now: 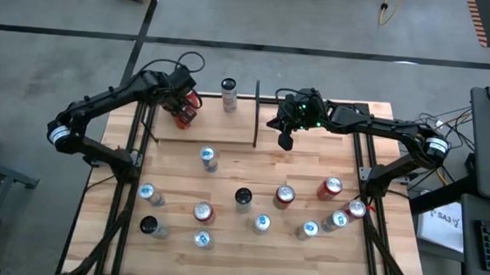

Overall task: Place canned beverage on shelf
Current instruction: Put the red and black soda can on the shelf aligned with the other red and black soda can

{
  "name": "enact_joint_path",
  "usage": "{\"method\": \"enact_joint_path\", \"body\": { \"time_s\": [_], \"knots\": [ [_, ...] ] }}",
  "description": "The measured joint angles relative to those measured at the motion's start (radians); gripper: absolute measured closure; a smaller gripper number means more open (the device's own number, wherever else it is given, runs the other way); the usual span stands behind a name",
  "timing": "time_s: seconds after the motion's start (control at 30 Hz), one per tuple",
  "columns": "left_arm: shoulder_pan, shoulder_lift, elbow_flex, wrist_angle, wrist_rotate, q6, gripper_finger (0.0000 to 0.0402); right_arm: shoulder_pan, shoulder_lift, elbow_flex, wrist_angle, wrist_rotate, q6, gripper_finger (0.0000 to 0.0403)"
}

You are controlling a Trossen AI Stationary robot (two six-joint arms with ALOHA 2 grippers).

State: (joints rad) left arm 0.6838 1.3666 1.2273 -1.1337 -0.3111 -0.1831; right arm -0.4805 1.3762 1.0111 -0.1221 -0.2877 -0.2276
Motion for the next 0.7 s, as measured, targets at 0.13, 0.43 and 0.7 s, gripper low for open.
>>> {"method": "enact_joint_path", "body": {
  "time_s": [0.13, 0.43, 0.7],
  "knots": [
    [0.000, 0.001, 0.002, -0.021, -0.024, -0.025, 0.0402, 0.000, 0.000, 0.000, 0.000, 0.000, 0.000, 0.0394],
    [0.000, 0.003, 0.008, -0.086, -0.083, -0.047, 0.0402, 0.000, 0.000, 0.000, 0.000, 0.000, 0.000, 0.0394],
    [0.002, -0.002, 0.005, -0.104, -0.117, -0.045, 0.0402, 0.000, 0.000, 0.000, 0.000, 0.000, 0.000, 0.0394]
  ]
}}
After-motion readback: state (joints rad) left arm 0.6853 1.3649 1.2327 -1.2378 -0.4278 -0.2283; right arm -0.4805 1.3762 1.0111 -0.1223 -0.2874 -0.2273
